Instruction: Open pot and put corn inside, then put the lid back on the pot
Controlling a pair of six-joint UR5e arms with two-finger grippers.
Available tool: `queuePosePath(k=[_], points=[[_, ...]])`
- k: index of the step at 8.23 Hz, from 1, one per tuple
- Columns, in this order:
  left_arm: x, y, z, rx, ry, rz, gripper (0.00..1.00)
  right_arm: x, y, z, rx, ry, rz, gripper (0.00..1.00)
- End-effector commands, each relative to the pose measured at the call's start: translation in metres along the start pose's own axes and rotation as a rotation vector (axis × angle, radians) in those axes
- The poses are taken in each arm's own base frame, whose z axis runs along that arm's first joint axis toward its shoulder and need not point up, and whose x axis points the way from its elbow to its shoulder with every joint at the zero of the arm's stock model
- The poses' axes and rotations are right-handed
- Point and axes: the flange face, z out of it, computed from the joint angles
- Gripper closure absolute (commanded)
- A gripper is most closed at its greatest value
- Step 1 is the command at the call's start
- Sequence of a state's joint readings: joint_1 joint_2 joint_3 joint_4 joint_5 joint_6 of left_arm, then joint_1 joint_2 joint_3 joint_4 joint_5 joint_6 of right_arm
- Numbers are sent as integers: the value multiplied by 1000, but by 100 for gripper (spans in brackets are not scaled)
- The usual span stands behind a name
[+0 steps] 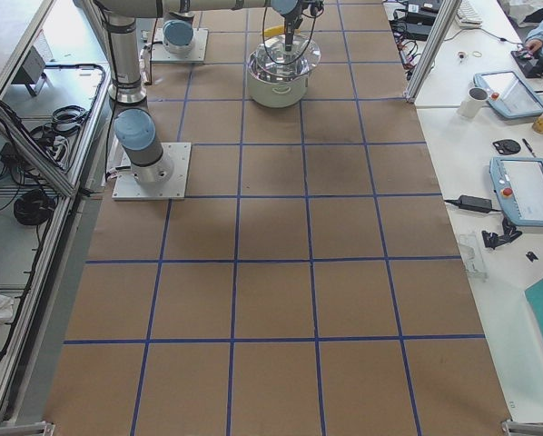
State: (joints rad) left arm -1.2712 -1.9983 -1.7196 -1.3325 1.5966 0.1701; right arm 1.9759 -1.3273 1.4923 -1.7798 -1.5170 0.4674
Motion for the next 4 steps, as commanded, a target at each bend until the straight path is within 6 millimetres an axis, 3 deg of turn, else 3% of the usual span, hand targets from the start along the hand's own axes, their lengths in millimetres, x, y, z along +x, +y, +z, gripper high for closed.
queuePosePath(k=[1, 3, 4], points=[[4, 48, -75, 74, -42, -10, 100, 73, -16, -38, -41, 16, -43, 100], [29, 69, -140, 212, -51, 21, 100, 82, -10, -52, -37, 8, -58, 100], [65, 82, -158, 259, -26, 79, 100, 79, -9, -54, -35, -7, -49, 100]])
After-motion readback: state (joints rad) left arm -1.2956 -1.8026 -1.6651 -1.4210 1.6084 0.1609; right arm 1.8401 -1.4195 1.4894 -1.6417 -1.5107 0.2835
